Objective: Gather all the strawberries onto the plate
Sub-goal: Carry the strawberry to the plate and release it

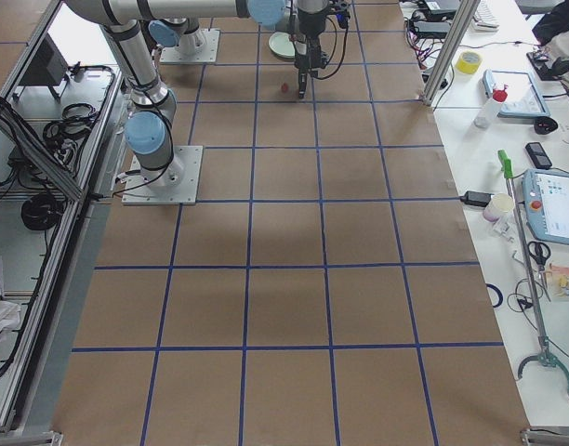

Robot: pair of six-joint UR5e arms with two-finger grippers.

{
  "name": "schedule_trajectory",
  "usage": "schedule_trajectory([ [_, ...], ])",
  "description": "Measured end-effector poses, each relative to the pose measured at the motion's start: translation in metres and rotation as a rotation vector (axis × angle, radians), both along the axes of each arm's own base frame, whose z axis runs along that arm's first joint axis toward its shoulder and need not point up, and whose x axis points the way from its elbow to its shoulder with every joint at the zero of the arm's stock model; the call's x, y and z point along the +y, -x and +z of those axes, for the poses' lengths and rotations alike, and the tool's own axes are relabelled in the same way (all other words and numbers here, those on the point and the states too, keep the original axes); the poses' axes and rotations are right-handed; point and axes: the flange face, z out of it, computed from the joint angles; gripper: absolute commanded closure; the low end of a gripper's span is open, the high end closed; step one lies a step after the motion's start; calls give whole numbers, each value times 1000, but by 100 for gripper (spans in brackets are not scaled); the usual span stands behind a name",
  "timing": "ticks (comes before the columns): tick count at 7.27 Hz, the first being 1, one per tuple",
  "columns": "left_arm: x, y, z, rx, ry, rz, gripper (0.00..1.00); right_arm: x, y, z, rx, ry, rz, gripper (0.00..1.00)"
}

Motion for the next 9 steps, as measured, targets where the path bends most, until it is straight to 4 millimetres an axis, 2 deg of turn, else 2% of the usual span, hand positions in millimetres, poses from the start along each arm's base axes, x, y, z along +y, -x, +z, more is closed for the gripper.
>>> schedule_trajectory([
  [3,-8,-3,17,-3,15,-6,100,0,0,0,0,0,-1,0],
  [4,-20,-16,30,-22,-1,10,100,0,0,0,0,1,-1,0],
  [5,-39,-49,48,-61,-28,60,100,0,0,0,0,1,-1,0],
  [6,-57,-96,67,-95,-56,111,100,0,0,0,0,1,-1,0],
  [7,-66,-144,81,-118,-87,138,100,0,0,0,0,1,-1,0],
  [8,-66,-182,83,-160,-119,141,100,0,0,0,1,1,-1,0],
  [9,-61,-214,77,-216,-152,121,100,0,0,1,0,1,-1,0],
])
